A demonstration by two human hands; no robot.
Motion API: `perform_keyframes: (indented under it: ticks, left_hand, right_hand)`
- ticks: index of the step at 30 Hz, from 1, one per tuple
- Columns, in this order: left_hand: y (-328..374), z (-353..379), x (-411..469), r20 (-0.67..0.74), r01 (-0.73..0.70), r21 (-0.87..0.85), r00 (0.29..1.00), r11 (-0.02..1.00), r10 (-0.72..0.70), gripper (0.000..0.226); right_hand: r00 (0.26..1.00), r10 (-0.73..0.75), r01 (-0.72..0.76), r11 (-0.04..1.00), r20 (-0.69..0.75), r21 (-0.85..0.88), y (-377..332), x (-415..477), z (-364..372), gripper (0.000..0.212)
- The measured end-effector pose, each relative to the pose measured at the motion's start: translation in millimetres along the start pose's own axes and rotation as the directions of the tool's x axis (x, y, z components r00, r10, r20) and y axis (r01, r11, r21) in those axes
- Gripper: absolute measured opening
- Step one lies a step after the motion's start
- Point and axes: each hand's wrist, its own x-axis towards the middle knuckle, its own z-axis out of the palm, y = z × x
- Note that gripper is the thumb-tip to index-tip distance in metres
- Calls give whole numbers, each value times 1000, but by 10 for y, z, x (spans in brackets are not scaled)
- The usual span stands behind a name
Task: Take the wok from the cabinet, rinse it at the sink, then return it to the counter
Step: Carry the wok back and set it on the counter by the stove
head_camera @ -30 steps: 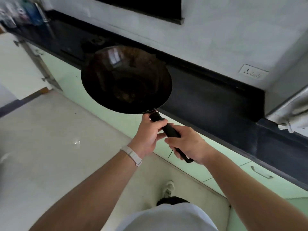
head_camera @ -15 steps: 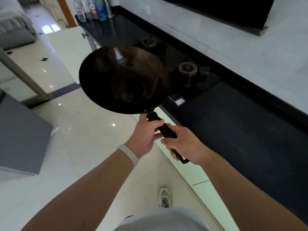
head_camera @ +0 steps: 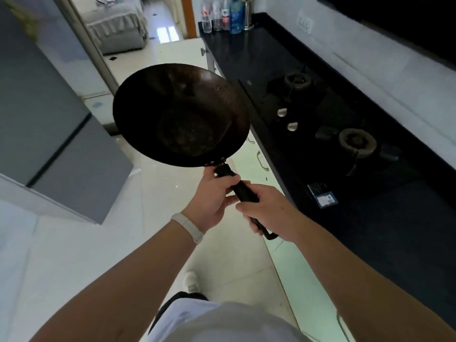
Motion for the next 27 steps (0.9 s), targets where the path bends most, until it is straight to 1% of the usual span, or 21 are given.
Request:
perform_keyframes:
  ticks: [3,7,9,15,18,22,27]
  left_hand:
    - [129,-222,286,-28,8,-52,1000,999,-10,43]
    - [371,-596,803,-15,23,-84,1000,996,-24,38]
    - [546,-830,1104,-6,40,-94,999,995,-41,36]
    - [1286,-1514,1965,7,64,-107,998,992,-63,42]
    - [1664,-1783,2366,22,66,-102,998,993,-64,42]
    - [2049,-2026,2797,56,51,-100,997,994,-46,42]
    - [2336,-2141,3182,85,44,-110,996,993,-35,42]
  right_hand:
    - [999,21,-20,999,33,-36,-74,408,65,20]
    - [998,51,-48,996,33,-69,-232,1072,202,8]
    - [998,69,-67,994,15,-86,-343,1446,313,5]
    - [995,96,-97,990,-13,-99,-856,2604,685,8]
    - [995,97,-100,991,-37,-93,-1107,3139,821,4]
    - [994,86,-93,992,-74,-91,-1366,3666,932,8]
    - [993,80,-87,993,-82,-85,-1586,4099,895,8]
